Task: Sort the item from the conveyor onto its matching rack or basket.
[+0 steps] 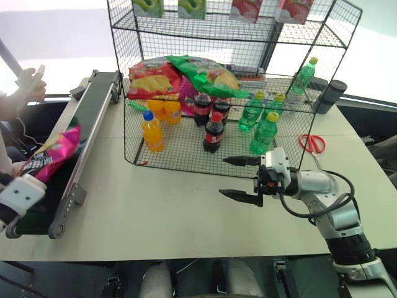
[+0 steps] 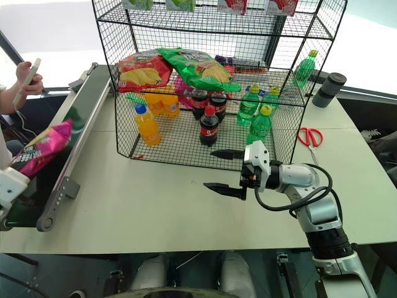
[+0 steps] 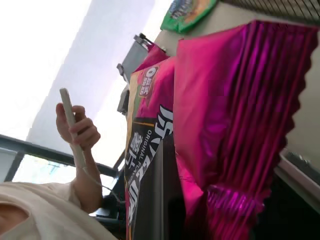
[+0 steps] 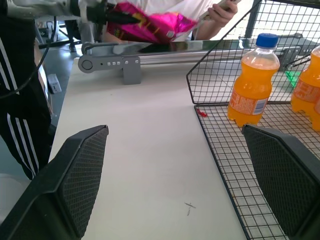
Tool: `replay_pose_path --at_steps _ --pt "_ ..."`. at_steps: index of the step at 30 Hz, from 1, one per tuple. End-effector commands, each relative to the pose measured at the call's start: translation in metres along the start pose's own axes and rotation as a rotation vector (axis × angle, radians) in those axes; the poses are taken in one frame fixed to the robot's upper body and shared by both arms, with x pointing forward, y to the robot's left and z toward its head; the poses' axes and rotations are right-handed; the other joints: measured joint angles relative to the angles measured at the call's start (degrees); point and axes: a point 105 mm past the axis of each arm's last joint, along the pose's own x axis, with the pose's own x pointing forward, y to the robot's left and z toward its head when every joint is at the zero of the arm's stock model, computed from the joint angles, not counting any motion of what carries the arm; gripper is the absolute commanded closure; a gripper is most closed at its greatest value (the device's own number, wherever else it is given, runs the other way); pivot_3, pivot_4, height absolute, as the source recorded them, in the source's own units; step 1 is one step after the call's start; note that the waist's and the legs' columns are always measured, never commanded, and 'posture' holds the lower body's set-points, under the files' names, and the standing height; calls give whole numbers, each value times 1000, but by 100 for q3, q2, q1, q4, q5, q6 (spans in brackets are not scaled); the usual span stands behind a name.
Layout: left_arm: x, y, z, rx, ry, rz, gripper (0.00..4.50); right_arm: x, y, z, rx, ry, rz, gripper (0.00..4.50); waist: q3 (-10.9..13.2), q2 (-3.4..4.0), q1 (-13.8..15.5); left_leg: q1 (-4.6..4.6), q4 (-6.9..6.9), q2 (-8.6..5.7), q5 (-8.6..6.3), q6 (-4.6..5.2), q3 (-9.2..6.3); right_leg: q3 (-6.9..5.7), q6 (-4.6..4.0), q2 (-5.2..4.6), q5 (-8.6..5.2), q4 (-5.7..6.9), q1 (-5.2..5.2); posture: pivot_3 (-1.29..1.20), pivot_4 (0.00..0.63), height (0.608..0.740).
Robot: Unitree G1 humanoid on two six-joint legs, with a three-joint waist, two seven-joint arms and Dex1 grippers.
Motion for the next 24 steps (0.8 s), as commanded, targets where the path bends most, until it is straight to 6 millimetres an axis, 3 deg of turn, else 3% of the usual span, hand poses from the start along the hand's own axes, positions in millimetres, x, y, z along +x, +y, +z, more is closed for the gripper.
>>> replay_pose_path --at_steps 1,6,12,20,24 --pt "1 33 39 -177 -164 58 4450 0 -2 7 -50 -10 -3 0 -2 -3 -1 1 0 0 1 -1 0 0 0 0 0 0 2 0 150 726" --pt "1 46 81 -319 -319 -6 4450 1 -4 6 -56 -10 -6 0 -2 -4 -7 2 1 -1 3 -5 -1 0 0 3 0 0 5 0 150 726" --pt "0 44 80 -365 -302 -4 4450 1 -4 6 -60 -11 -8 0 -4 -6 -15 4 1 -9 7 -11 -2 1 0 11 0 -1 7 0 150 726" --pt "1 2 133 -555 -477 -305 4450 -2 -5 3 -65 4 -14 0 -7 -11 8 3 3 -8 17 -30 -8 2 0 10 0 -5 15 0 150 726" --pt "-5 -18 149 -686 -491 -465 4450 -2 -5 3 -47 -2 -16 0 -7 -12 -17 4 2 -8 20 -34 -9 3 0 11 -1 -5 14 0 150 726"
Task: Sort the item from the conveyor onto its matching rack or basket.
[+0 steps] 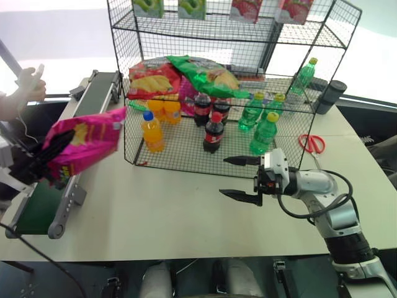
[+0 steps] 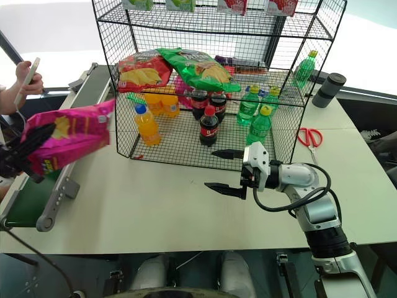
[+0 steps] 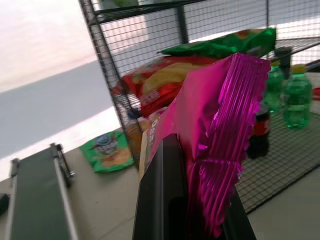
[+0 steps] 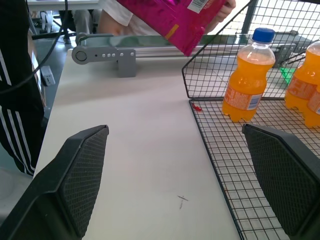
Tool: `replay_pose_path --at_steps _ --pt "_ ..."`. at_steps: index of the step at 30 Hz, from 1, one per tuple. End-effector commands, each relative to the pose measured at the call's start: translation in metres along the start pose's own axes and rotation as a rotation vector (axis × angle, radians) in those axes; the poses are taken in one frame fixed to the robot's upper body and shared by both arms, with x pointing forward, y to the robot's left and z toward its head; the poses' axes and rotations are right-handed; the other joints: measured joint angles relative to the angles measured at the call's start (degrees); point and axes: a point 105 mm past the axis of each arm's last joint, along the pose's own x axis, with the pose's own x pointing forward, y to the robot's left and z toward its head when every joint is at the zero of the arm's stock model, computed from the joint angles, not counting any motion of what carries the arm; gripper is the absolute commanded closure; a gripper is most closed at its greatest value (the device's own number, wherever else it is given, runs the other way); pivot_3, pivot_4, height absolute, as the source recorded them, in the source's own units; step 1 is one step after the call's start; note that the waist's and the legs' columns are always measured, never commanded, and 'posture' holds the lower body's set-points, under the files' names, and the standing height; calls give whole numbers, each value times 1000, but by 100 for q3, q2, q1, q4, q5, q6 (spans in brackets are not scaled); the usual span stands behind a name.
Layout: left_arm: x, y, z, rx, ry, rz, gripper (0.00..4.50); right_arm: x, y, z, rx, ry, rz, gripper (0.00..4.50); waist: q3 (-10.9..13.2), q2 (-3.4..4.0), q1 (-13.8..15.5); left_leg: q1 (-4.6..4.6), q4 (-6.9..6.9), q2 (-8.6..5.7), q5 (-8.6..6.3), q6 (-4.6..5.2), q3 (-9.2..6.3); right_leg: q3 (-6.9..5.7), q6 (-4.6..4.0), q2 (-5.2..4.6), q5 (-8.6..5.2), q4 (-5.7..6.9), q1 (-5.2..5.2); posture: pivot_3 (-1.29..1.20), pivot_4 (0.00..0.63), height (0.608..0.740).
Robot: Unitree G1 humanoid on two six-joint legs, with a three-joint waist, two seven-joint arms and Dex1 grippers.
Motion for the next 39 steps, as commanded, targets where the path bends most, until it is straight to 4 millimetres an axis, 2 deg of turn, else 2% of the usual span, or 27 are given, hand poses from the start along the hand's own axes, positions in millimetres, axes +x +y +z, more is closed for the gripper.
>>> replay_pose_path --at_steps 1,6,10,14,18,24,29,32,34,36,39 --pt "7 -26 8 -162 -20 -137 4450 -1 -1 8 -4 -29 -3 0 1 2 -16 1 0 0 0 0 0 1 0 1 0 2 0 0 150 726" --pt "24 -58 5 -359 -53 -266 4450 5 4 9 151 -82 -6 0 1 2 11 2 0 0 -1 3 -5 2 -1 1 0 1 4 0 150 726" --pt "40 -85 7 -508 -90 -403 4450 3 13 -1 301 -83 -3 0 -1 0 32 1 2 -2 -2 4 -14 2 -1 0 -1 -3 11 0 150 726" --pt "51 -99 7 -620 -117 -511 4450 -3 20 -1 425 -87 15 0 1 3 19 0 3 -10 -1 3 -14 2 -1 0 -1 -4 14 0 150 726" --pt "62 -105 13 -715 -148 -598 4450 -7 32 -10 464 -5 67 0 2 6 14 4 3 -11 -6 14 -18 2 -2 4 0 -1 14 0 150 726" --pt "72 -101 23 -869 -214 -653 4450 4 30 20 545 -147 99 0 1 5 9 2 3 -11 -6 14 -21 2 -2 7 0 -2 14 0 150 726" --pt "74 -97 25 -991 -238 -679 4450 9 30 31 565 -191 118 0 1 4 27 2 4 -13 -6 14 -22 2 -2 6 0 -4 16 0 150 726" --pt "73 -100 26 -1027 -225 -704 4450 10 31 29 557 -180 121 0 1 4 26 -2 3 -15 -5 12 -23 2 -2 5 0 -8 15 0 150 726" --pt "72 -102 27 -1037 -219 -723 4450 13 21 22 523 -166 54 0 1 4 24 -1 3 -16 -5 12 -23 2 -2 4 0 -8 16 0 150 726" --pt "72 -102 29 -1049 -223 -728 4450 13 20 15 513 -142 42 0 1 5 22 0 3 -16 -5 13 -23 2 -2 4 0 -6 16 0 150 726" --pt "71 -104 29 -1050 -210 -741 4450 8 21 20 560 -183 61 0 1 5 22 0 3 -17 -4 11 -24 2 -2 5 0 -6 16 0 150 726"
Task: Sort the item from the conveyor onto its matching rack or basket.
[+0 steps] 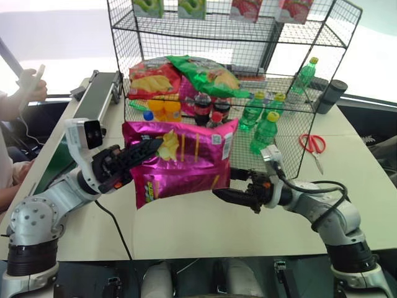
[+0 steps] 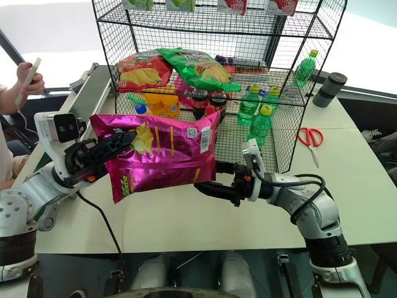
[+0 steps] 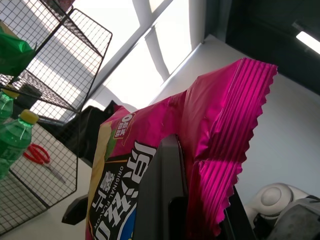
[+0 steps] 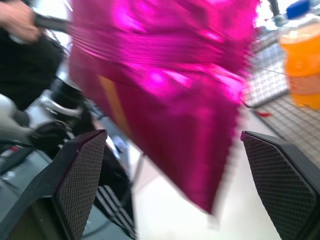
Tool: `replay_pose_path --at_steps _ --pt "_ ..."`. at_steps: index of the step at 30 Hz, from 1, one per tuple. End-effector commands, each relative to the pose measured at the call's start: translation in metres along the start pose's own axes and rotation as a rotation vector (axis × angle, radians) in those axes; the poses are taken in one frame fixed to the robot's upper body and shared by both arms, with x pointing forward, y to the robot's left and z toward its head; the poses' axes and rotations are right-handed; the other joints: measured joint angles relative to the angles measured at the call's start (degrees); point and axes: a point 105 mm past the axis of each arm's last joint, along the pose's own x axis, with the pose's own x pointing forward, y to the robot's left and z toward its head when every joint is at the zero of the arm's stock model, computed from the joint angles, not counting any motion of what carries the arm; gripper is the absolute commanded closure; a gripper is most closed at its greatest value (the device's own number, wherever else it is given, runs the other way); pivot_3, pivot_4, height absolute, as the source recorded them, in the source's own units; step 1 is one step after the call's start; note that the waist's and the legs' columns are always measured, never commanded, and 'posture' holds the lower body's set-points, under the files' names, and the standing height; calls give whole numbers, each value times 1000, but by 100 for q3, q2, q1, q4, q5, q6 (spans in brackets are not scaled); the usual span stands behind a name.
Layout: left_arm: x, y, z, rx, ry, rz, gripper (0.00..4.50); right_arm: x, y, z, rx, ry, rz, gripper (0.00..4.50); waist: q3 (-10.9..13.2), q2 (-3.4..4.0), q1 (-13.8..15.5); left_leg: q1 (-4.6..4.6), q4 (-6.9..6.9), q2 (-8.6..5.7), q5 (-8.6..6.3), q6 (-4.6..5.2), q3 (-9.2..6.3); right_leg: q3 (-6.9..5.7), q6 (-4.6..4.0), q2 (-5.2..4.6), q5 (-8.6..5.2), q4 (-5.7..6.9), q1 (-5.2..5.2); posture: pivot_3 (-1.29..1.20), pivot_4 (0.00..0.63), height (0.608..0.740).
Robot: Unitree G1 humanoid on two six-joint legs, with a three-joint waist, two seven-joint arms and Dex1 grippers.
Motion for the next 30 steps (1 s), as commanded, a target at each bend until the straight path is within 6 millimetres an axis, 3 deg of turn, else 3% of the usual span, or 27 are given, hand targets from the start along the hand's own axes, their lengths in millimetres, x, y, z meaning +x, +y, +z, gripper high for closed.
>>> replay_pose_path --at_steps 1,7,11,17,20,27,30 --pt "4 -10 3 6 13 -44 4450 -3 9 12 11 -50 54 0 0 0 1 0 0 0 1 -2 0 0 0 0 0 0 0 0 150 726" --pt "-1 -7 0 -20 10 -23 4450 1 32 30 99 -113 188 0 0 0 -10 0 0 1 0 0 -1 0 0 0 0 -1 0 0 150 726" --pt "3 -8 -2 -16 8 -32 4450 10 44 15 102 -10 248 0 0 0 -2 -1 -1 1 -3 6 -4 0 -1 0 -1 -1 -1 0 150 726" --pt "5 -4 0 14 -4 -22 4450 12 38 3 118 53 232 0 0 0 6 -3 -1 -4 -5 9 -3 0 -1 -4 -1 -4 0 0 150 726" --pt "2 -2 -2 17 11 -5 4500 11 37 4 119 53 224 883 0 0 1 -2 -1 -4 -5 8 -3 0 -1 -3 -1 -3 -1 0 150 726" --pt "-4 4 0 55 18 30 4500 6 34 2 128 70 214 4342 1 2 2 -3 -1 -3 -5 9 -3 -1 -1 -2 -1 -3 -2 0 150 726" --pt "-6 10 -1 87 52 68 4500 5 33 1 117 72 203 4430 1 2 3 -3 -2 -3 -5 9 -3 -1 -1 -2 -1 -4 -2 0 150 726"
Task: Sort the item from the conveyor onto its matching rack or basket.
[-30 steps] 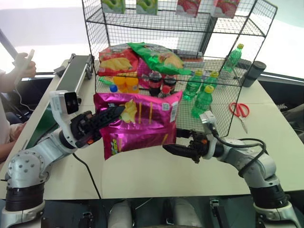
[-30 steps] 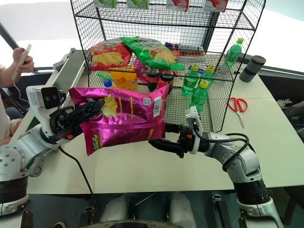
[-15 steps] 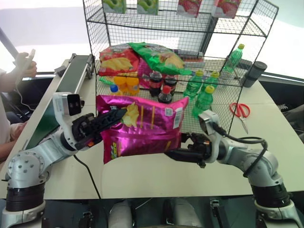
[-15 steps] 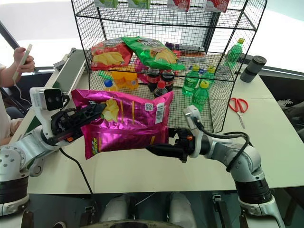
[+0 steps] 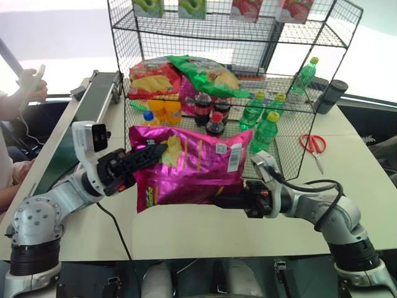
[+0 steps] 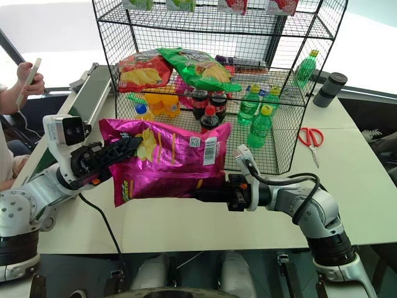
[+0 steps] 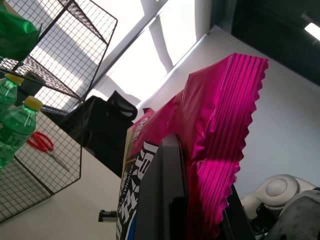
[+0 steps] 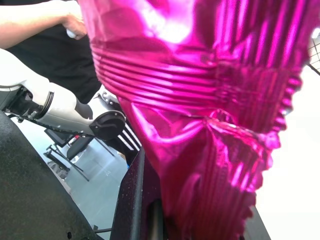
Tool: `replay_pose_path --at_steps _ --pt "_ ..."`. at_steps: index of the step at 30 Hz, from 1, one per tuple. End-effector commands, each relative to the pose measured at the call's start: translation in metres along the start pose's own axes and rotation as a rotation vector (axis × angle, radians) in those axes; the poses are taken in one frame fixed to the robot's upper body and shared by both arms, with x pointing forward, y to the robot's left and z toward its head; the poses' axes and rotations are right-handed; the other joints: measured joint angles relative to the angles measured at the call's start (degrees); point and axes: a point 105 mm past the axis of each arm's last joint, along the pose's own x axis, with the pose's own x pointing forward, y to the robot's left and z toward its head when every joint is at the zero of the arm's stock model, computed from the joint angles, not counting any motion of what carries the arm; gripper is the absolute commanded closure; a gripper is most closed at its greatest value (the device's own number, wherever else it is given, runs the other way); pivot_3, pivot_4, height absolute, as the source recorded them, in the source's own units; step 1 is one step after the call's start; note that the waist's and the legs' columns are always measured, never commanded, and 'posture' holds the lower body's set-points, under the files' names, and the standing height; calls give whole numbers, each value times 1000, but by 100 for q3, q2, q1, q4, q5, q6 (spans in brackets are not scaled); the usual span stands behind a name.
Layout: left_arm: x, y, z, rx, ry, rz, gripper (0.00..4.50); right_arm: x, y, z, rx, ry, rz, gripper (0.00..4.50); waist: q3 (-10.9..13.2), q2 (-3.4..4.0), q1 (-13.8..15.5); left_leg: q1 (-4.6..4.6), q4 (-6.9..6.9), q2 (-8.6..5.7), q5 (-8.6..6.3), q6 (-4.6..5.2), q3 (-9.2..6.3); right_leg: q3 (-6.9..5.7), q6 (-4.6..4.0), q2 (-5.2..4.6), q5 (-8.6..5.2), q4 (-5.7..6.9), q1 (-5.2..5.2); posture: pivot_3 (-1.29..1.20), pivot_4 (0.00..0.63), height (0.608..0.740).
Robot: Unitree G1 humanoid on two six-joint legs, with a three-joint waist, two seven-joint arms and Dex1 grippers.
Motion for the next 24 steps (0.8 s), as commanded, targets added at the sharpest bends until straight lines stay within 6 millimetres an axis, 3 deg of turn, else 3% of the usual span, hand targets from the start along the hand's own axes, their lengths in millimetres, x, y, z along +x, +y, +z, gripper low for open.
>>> replay_pose_path --at_steps 1,4,10,15,18,21,24 --pt "-3 3 5 87 30 32 4241 -5 1 5 -36 -5 -7 4430 0 0 -1 0 0 0 0 0 0 0 0 0 0 0 0 0 150 726" --pt "-9 11 8 160 27 82 3191 -10 -3 6 -60 -2 -42 4430 0 0 1 -1 0 0 -1 1 1 0 0 -1 0 -1 -2 0 150 726" --pt "-18 17 4 199 48 111 96 -18 -2 5 -112 0 -97 4430 1 1 6 -3 -2 1 -1 2 1 -1 0 0 0 -3 -3 0 150 726" --pt "-31 31 -6 385 133 198 0 -44 -16 5 -387 73 -334 4430 1 1 6 -5 -4 0 -3 4 4 -1 0 -1 -1 -6 -6 0 150 726" --pt "-36 38 -11 453 154 228 0 -64 -10 21 -520 -36 -456 4430 3 4 34 -7 -4 0 -3 4 4 -1 0 -2 -1 -9 -6 0 150 726" --pt "-39 49 -15 503 157 272 0 -84 -3 19 -682 -13 -581 4430 3 3 94 -5 -4 1 -5 7 7 0 1 -3 -1 -11 -5 0 150 726" --pt "-39 57 -22 519 177 280 0 -108 1 42 -896 -38 -785 4430 6 9 119 -5 -6 2 -6 8 8 -1 2 -2 -2 -12 -6 0 150 726"
